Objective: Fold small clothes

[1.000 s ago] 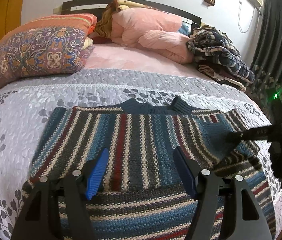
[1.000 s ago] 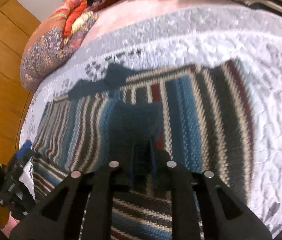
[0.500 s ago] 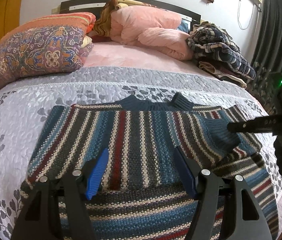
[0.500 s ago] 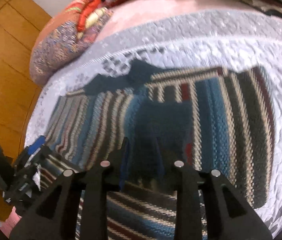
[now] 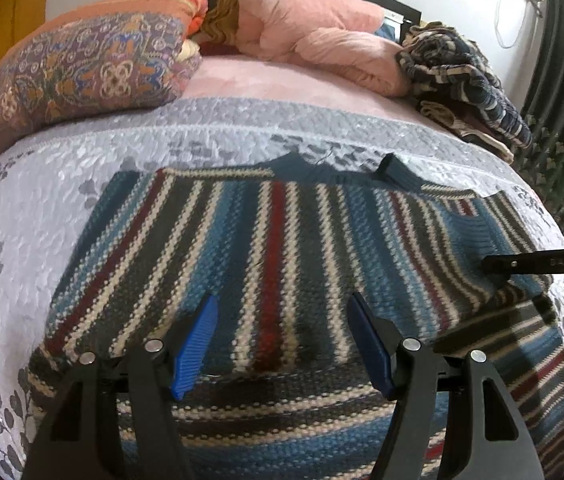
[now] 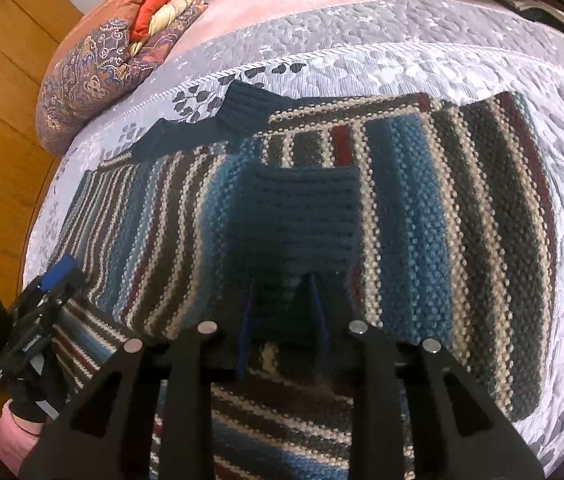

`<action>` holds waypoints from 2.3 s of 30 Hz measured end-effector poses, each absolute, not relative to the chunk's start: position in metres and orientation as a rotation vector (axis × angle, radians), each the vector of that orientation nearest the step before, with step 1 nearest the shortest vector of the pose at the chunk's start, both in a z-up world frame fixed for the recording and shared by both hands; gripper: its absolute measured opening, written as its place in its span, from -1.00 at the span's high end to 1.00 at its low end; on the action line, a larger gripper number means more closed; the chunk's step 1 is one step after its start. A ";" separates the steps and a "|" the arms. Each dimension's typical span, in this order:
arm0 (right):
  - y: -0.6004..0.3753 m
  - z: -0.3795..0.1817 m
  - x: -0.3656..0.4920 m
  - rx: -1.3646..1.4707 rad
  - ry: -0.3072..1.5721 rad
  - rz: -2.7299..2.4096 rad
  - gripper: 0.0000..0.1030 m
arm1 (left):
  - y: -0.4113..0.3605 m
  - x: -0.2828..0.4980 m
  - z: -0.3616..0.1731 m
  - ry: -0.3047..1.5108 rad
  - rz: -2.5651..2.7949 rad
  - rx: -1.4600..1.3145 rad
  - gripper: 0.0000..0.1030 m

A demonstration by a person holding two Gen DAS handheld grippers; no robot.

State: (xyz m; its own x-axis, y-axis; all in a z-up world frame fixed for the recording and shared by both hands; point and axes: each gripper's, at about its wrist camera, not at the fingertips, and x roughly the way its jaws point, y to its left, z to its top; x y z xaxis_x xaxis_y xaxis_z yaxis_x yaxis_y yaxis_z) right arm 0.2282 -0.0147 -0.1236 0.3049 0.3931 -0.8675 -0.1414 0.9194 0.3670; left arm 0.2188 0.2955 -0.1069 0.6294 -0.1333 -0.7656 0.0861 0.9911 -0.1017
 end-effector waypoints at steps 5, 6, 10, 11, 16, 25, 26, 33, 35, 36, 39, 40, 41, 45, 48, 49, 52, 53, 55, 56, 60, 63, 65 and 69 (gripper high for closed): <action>-0.017 -0.127 0.228 0.252 1.210 0.364 0.47 | 0.302 0.221 -0.118 0.905 -0.132 -0.069 -0.31; -0.017 -0.128 0.228 0.254 1.208 0.363 0.47 | 0.301 0.221 -0.118 0.905 -0.133 -0.063 -0.31; -0.016 -0.127 0.226 0.245 1.202 0.361 0.45 | 0.301 0.222 -0.119 0.913 -0.140 -0.061 -0.32; -0.016 -0.125 0.226 0.244 1.199 0.363 0.41 | 0.301 0.222 -0.119 0.918 -0.140 -0.065 -0.32; -0.018 -0.088 0.207 0.261 1.177 0.391 0.07 | 0.317 0.209 -0.094 0.978 -0.119 -0.158 -0.32; -0.034 -0.033 0.100 0.255 1.292 0.426 -0.24 | 0.338 0.113 -0.065 1.275 -0.042 -0.181 -0.36; -0.036 -0.033 0.088 0.263 1.306 0.427 -0.28 | 0.339 0.103 -0.066 1.307 -0.032 -0.178 -0.37; -0.054 -0.058 -0.010 0.298 1.493 0.369 -0.30 | 0.348 0.029 -0.085 1.539 0.136 -0.178 -0.37; -0.062 -0.061 -0.023 0.304 1.514 0.337 -0.30 | 0.350 0.016 -0.093 1.581 0.164 -0.207 -0.37; -0.069 -0.062 -0.031 0.326 1.526 0.316 -0.30 | 0.351 0.009 -0.100 1.598 0.171 -0.233 -0.37; -0.084 -0.069 -0.045 0.400 1.579 0.285 -0.30 | 0.349 -0.007 -0.110 1.609 0.180 -0.261 -0.38; -0.087 -0.072 -0.048 0.420 1.595 0.284 -0.30 | 0.348 -0.010 -0.113 1.619 0.165 -0.274 -0.38; -0.089 -0.074 -0.051 0.437 1.608 0.284 -0.30 | 0.349 -0.012 -0.114 1.625 0.151 -0.302 -0.38; -0.084 -0.088 -0.065 0.427 1.679 0.292 -0.30 | 0.354 -0.019 -0.118 1.625 0.153 -0.348 -0.38; -0.071 -0.100 -0.076 0.381 1.735 0.291 -0.30 | 0.354 -0.020 -0.118 1.625 0.138 -0.367 -0.38; -0.068 -0.104 -0.079 0.364 1.748 0.291 -0.30 | 0.355 -0.022 -0.119 1.626 0.136 -0.382 -0.38; -0.061 -0.120 -0.087 0.316 1.780 0.283 -0.28 | 0.358 -0.027 -0.121 1.640 0.120 -0.416 -0.37; -0.061 -0.124 -0.088 0.314 1.782 0.283 -0.18 | 0.361 -0.029 -0.124 1.642 0.116 -0.419 -0.37; -0.056 -0.131 -0.087 0.282 1.777 0.288 -0.08 | 0.360 -0.031 -0.126 1.648 0.106 -0.427 -0.30; -0.054 -0.133 -0.086 0.258 1.776 0.288 -0.01 | 0.354 -0.029 -0.130 1.649 0.107 -0.435 -0.17; -0.052 -0.127 -0.087 0.235 1.757 0.317 0.53 | 0.358 -0.033 -0.126 1.633 0.095 -0.479 0.41; -0.058 -0.110 -0.083 0.289 1.710 0.358 0.82 | 0.356 -0.030 -0.116 1.604 0.049 -0.498 0.72; -0.062 -0.098 -0.079 0.333 1.672 0.378 0.82 | 0.354 -0.030 -0.109 1.582 0.023 -0.511 0.74; -0.076 -0.072 -0.071 0.439 1.582 0.402 0.83 | 0.361 -0.024 -0.091 1.506 -0.050 -0.634 0.75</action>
State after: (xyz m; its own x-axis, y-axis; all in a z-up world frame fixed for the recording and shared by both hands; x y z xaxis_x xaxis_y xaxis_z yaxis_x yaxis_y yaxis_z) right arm -0.0708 -0.0757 -0.0718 -0.0438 0.5084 -0.8600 0.0357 0.8611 0.5072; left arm -0.0244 0.3607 -0.0911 0.0962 -0.4105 -0.9068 -0.3496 0.8390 -0.4169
